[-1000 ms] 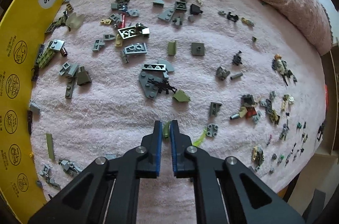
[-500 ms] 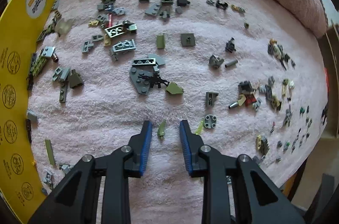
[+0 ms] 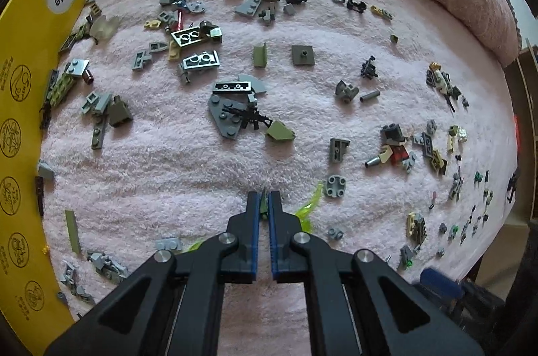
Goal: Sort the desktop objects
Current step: 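Hold the left tool's piece while the right tool grasps a dark grey plate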
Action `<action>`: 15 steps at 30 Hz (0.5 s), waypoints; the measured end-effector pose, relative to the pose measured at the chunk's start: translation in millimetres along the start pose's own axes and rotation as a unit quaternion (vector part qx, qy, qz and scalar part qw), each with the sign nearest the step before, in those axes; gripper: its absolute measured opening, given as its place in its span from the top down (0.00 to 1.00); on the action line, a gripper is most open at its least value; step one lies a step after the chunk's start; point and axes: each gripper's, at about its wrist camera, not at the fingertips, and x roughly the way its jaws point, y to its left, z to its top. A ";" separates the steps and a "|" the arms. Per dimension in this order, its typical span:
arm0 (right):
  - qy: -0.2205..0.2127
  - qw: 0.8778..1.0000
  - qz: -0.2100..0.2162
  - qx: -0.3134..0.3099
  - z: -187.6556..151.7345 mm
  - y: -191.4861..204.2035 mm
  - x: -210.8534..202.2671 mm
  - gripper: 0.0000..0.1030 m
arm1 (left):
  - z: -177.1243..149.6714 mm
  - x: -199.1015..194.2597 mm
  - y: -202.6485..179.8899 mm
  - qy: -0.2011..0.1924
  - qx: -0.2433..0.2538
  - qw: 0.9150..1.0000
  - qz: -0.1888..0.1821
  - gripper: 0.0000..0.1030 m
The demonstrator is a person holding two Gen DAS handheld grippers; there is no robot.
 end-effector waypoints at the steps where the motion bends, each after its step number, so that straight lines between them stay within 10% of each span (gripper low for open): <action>1: -0.005 1.000 0.006 0.024 7.5 -7.3 -0.6 0.54 | -1.1 -0.2 1.8 -0.001 -0.002 1.000 -0.001 0.95; 8: -0.027 0.999 -0.025 -0.026 32.0 0.8 8.4 0.54 | -8.6 -3.4 13.6 -0.005 0.003 1.000 -0.006 0.95; 12: -0.020 0.995 -0.055 -0.085 34.4 7.8 16.9 0.82 | -12.7 -6.3 19.4 -0.008 0.006 1.000 -0.008 0.95; 15: -0.021 0.994 -0.051 -0.098 32.3 5.6 10.0 0.84 | -15.8 -8.4 25.4 -0.008 0.004 1.000 -0.012 0.95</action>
